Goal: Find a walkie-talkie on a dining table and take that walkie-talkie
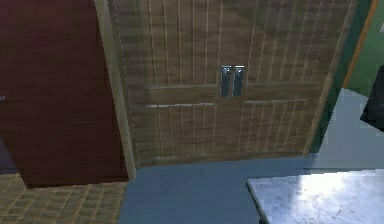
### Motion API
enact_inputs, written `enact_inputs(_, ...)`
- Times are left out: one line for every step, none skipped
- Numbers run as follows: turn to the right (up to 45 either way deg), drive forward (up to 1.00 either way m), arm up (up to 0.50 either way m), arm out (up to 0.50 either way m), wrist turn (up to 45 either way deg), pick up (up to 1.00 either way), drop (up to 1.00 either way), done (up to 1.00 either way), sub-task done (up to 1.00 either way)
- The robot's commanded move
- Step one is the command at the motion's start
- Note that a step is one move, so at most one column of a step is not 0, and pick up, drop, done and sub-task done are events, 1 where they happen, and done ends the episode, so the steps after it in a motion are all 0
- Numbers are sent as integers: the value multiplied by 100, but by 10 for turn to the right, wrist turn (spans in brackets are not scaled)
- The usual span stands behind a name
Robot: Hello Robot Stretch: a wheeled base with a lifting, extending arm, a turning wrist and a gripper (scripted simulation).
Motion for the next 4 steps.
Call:
enact_inputs(0,0,0,38,0,0,0,0,0)
enact_inputs(0,0,0,0,450,0,0,0,0)
enact_inputs(0,0,0,0,450,0,0,0,0)
enact_inputs(0,0,0,0,450,0,0,0,0)
